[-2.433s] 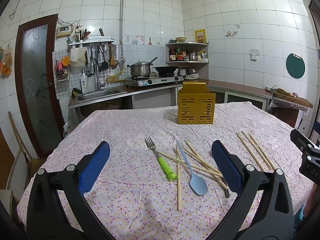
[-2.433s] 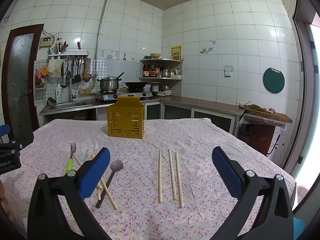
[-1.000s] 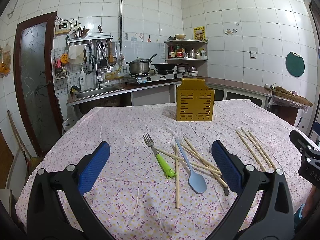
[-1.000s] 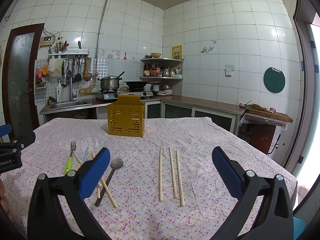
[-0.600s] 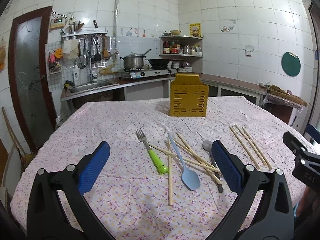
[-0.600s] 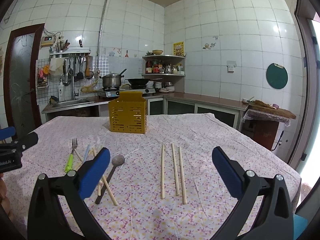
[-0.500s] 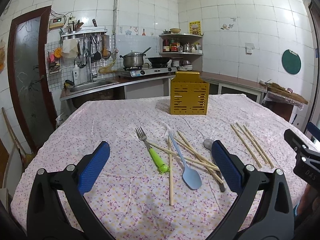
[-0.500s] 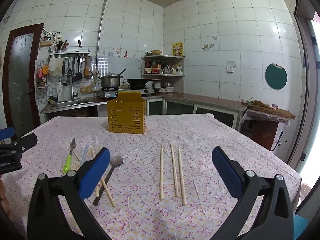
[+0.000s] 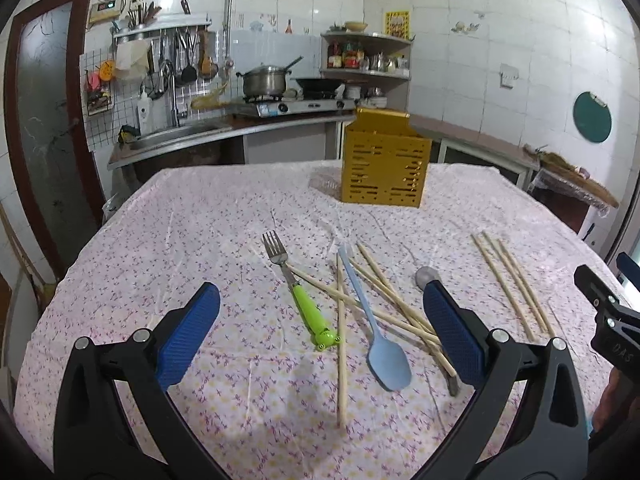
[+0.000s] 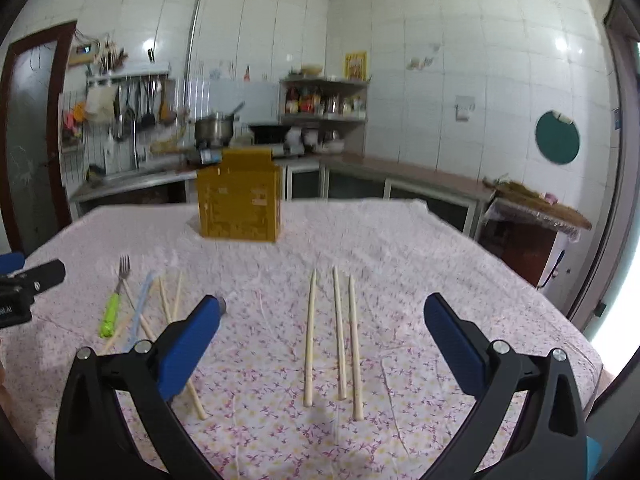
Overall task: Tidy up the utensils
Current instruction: 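Move the left tool to the blue spatula while the right tool reaches a chopstick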
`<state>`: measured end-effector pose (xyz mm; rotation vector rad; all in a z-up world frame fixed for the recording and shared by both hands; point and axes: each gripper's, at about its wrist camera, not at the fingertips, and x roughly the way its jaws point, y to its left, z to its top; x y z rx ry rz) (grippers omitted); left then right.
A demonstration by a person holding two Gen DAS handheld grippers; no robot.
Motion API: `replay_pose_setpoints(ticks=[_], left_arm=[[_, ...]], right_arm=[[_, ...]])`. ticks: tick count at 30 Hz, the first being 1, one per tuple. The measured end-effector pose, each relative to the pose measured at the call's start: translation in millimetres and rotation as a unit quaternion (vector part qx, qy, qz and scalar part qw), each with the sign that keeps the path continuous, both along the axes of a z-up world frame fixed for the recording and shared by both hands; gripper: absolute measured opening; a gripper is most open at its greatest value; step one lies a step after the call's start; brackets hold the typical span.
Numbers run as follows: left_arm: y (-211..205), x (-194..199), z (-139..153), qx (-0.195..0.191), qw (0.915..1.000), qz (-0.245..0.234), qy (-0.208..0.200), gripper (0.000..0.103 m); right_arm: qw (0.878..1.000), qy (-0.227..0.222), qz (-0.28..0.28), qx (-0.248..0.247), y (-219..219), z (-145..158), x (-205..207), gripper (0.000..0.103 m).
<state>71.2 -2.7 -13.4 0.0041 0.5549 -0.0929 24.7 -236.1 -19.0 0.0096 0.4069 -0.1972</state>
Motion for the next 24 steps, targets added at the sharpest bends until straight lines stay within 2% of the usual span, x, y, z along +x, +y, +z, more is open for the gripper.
replay_pose_setpoints(ticks=[5,10,14,15,18,24], left_arm=[[-3.9,35.2,-2.8,0.009,0.9989,0.003,0.046,0.098],[-7.1,69.2,-10.4,0.003,0.9951,-0.002,0.099,0.098],[-11.8,89.4,-15.1,0.009,0.9928,-0.001,0.12,0.097],[-10.9,94.1,-15.4,0.005,0.9921,-0.003,0.125,0.097],[-14.1,107.6,-19.0,0.002,0.9899,-0.006,0.142,0.092],[-19.9,130.4,-31.2,-0.002,0.9844,-0.013,0.176,0.084]], right_arm=[[0.999,0.043,-0.011,0.023,-18.6,-4.9,30.5,0.099],[0.996,0.086,-0.007,0.023,-26.3,-13.1,61.0,0.099],[0.993,0.111,-0.001,0.033,-32.4,-17.6,80.4,0.098],[0.992,0.118,-0.002,0.033,-34.2,-19.1,85.2,0.096],[0.989,0.142,-0.007,0.033,-41.9,-25.1,103.2,0.077],[0.981,0.186,0.012,0.049,-53.9,-38.7,139.0,0.064]])
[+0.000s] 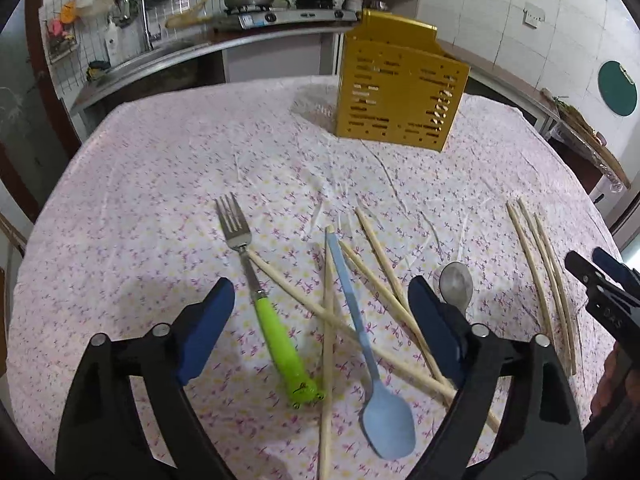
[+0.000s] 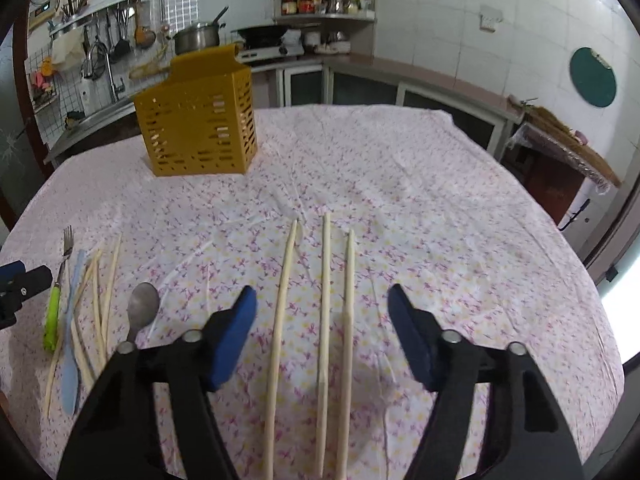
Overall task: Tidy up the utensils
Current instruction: 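Move the left tool to the blue spatula while the right tool reaches a chopstick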
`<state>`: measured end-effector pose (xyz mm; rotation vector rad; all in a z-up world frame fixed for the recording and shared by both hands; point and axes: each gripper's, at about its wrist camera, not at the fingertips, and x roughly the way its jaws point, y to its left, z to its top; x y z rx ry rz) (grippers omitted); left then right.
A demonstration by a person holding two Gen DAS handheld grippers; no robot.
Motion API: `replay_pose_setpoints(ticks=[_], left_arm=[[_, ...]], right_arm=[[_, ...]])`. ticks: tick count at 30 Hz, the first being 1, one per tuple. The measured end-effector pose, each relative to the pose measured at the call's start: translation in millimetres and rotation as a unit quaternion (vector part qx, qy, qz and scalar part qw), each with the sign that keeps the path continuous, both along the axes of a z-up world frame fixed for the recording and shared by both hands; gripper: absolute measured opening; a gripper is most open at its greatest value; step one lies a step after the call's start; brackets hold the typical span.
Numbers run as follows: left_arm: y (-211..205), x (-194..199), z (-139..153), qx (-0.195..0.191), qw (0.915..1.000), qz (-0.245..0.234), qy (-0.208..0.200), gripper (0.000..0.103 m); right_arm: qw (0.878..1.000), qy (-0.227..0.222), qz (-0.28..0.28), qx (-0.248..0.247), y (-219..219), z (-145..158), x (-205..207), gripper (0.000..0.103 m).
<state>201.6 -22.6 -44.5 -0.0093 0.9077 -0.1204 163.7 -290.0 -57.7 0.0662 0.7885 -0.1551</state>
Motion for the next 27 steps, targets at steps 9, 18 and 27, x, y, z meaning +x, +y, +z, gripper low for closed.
replay_pose_setpoints(ticks=[9,18,27], left_arm=[[-8.0,24.1,-19.1,0.004,0.9989,-0.008,0.045,0.072],[-9.7,37.2,-27.5,0.002,0.9976,-0.008,0.069,0.062],[-15.6,43.0,-35.2,0.007,0.9959,-0.015,0.089,0.047]], right_arm=[[0.999,0.032,0.012,0.007,-3.0,-10.7,36.6,0.064],[0.997,0.071,0.02,0.02,-14.7,-24.1,68.2,0.038],[0.994,0.105,0.024,0.035,-24.2,-37.1,87.8,0.028]])
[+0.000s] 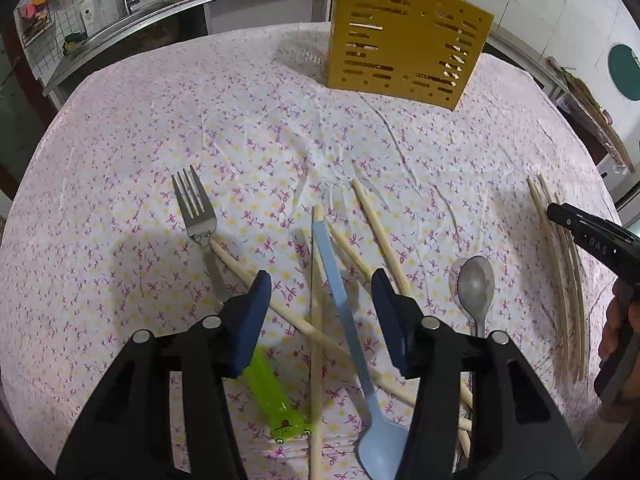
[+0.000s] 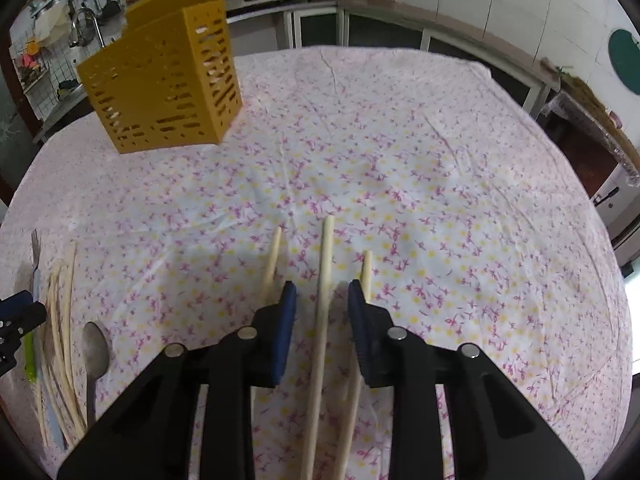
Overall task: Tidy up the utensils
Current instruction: 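Move the left tool to the blue spatula while the right tool reaches a chopstick, then close the left tool on the blue spatula while the right tool grips a chopstick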
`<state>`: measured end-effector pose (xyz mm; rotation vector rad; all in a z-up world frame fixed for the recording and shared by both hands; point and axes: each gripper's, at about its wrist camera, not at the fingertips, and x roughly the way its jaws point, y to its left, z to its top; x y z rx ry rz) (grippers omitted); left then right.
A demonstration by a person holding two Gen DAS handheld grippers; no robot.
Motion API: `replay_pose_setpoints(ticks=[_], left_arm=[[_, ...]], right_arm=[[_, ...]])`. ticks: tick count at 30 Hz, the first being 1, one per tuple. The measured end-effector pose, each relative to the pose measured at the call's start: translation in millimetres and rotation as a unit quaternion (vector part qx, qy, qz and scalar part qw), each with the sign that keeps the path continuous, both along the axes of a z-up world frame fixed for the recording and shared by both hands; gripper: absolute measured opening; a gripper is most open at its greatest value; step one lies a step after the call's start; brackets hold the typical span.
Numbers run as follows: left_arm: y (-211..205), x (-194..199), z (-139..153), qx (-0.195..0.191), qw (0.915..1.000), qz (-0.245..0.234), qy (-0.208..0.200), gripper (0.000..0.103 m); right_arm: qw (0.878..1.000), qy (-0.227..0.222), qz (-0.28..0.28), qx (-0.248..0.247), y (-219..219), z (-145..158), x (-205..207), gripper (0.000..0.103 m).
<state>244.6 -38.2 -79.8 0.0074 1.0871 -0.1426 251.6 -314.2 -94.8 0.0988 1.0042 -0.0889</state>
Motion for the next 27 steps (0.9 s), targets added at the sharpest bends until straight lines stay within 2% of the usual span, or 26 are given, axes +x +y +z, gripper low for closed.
replay_pose_setpoints(ticks=[7,11,12,18,22,24,25,27], left_arm=[[3.0,4.2,-2.6,-0.015,0.9998,0.003,0.015,0.04],[3.9,9.0,-5.3,-0.03,0.9989,-0.002,0.037,0.02],[3.7,10.2,-6.1,-0.035,0.9985,-0.004,0.042,0.017],[-0.7,15.6,2.9,-0.025,0.999,-0.013,0.036,0.017],[-4.0,18.7,7.2,-0.015,0.9992,-0.021,0.031,0.017],[-5.6,20.3,4.1,-0.015,0.9989,-0.026,0.037,0.01],[-5.5,20.8,2.6,-0.016,0.9988,-0.025,0.038,0.01],[-3.6,22.3,0.8,-0.017,0.9989,-0.021,0.038,0.008]], right_arm=[[1.0,0.02,0.004,-0.002,-1.4,-1.8,7.6,0.028],[0.999,0.034,0.003,0.002,-2.0,-0.2,12.9,0.028],[0.999,0.037,0.004,0.001,-2.1,-0.2,13.7,0.028],[0.999,0.049,0.007,0.009,-4.6,0.6,22.6,0.027],[0.998,0.056,0.009,0.019,-9.2,0.6,29.1,0.022],[0.998,0.056,0.01,0.02,-10.4,0.4,30.0,0.015],[0.998,0.056,0.009,0.02,-11.3,-0.1,29.6,0.009],[0.998,0.05,0.006,0.022,-13.0,1.0,28.3,0.007]])
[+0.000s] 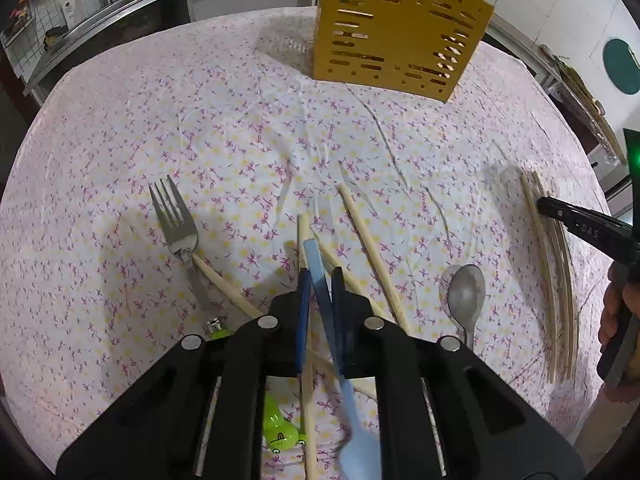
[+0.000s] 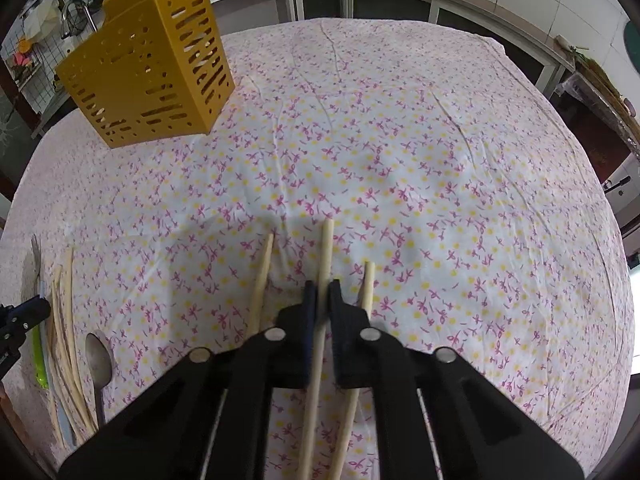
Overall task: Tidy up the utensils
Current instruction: 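Close the left tool on the blue spatula while the right tool grips a chopstick, then lift and carry the spatula and chopstick over the yellow caddy with both tools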
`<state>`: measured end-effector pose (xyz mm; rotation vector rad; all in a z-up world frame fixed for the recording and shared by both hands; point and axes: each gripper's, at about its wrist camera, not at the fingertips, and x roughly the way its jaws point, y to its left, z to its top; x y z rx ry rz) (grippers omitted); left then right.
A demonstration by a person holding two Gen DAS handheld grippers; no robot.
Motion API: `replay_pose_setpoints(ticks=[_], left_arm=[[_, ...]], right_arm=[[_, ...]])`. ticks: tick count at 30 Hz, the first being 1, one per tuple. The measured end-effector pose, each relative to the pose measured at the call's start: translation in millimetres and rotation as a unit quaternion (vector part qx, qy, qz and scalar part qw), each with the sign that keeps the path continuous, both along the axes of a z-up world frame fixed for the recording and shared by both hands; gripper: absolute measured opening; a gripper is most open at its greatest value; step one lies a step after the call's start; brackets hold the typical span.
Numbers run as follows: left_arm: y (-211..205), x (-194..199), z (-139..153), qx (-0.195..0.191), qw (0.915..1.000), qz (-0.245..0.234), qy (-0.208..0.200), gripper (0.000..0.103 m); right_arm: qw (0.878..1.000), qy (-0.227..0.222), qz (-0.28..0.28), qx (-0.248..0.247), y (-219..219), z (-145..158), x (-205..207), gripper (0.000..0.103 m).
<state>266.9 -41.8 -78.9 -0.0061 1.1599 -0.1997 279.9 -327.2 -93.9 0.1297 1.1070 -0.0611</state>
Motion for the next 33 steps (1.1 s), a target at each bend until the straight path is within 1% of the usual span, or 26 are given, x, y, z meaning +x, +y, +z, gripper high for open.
replay_pose_setpoints(ticks=[4,7,10,13,16,19,22,25,28,31,33], left_arm=[[1.0,-3.7,6.9,-0.004,0.9999,-0.002,-0.016,0.007],[3.5,-5.6,13.2,-0.007,0.9996,-0.001,-0.027,0.007],[7.3,-7.3,22.3,-0.019,0.999,-0.001,-0.041,0.007],[11.0,-10.2,35.4,-0.033,0.9977,-0.001,-0.06,0.007],[14.4,-14.5,54.7,-0.045,0.9948,0.0,-0.092,0.006],[14.1,-14.2,69.2,-0.052,0.9918,-0.002,-0.116,0.006],[14.8,-11.7,84.6,-0.061,0.9882,-0.005,-0.14,0.006],[15.7,-10.4,98.8,-0.065,0.9844,-0.008,-0.163,0.006],[11.9,-8.2,112.2,-0.066,0.9804,-0.016,-0.185,0.006],[9.3,-3.8,128.7,-0.066,0.9739,-0.019,-0.216,0.006],[7.9,-1.2,137.4,-0.065,0.9705,-0.018,-0.231,0.006]], right_arm=[[1.0,-0.025,-0.002,-0.014,3.4,7.3,-10.5,0.006],[0.998,-0.054,-0.003,-0.011,5.6,18.6,-19.6,0.006],[0.997,-0.078,-0.003,-0.004,6.9,31.9,-27.2,0.006],[0.994,-0.113,-0.001,0.003,9.9,49.3,-35.4,0.006],[0.988,-0.153,0.003,0.015,13.7,66.7,-41.0,0.006],[0.979,-0.203,0.01,0.019,23.0,83.7,-47.3,0.006],[0.965,-0.259,0.008,0.029,28.3,98.9,-49.9,0.006],[0.953,-0.3,0.005,0.041,30.5,106.9,-49.7,0.006],[0.947,-0.318,0.007,0.044,36.7,109.8,-43.8,0.006],[0.94,-0.337,0.002,0.049,39.3,111.0,-34.7,0.006],[0.935,-0.353,0.001,0.041,44.2,114.1,-31.3,0.006]])
